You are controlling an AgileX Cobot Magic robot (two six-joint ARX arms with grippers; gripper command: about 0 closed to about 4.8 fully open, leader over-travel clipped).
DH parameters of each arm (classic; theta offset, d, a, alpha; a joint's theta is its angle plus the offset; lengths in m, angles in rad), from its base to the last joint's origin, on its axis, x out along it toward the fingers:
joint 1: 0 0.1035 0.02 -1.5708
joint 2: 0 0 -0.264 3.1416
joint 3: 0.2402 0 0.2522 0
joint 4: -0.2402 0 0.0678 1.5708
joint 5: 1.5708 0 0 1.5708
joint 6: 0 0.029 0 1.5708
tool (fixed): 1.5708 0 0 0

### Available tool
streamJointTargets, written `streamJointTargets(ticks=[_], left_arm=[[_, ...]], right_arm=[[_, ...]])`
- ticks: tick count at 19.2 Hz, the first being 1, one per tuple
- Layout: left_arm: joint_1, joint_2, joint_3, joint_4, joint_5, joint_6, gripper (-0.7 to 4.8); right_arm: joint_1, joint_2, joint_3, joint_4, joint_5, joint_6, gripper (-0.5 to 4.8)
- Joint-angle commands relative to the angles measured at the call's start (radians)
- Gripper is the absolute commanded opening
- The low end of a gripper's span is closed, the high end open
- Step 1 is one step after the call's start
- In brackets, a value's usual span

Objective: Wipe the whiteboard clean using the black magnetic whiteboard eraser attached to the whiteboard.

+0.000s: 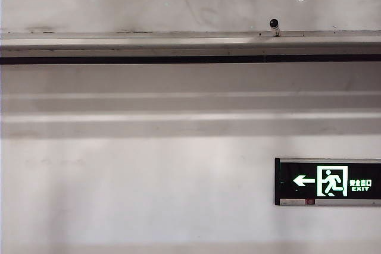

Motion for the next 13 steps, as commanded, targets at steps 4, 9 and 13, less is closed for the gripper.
streamJointTargets(ticks=[4, 9, 13], left_arm=[[0.044, 0.002, 0.198, -0.153, 0.058, 0.122, 1.21], [0.044, 0.004, 0.216, -0.218, 0.178, 0.144, 1.2], [0.043, 0.009, 0.216, -0.272, 0.195, 0.188, 3.55]], right_arm=[[0.002, -0.008, 0.003, 0.01, -0.002, 0.029, -0.01], [0.002, -0.014, 0.003, 0.011, -0.002, 0.031, -0.01], [0.002, -0.014, 0.003, 0.01, -0.002, 0.031, -0.01]])
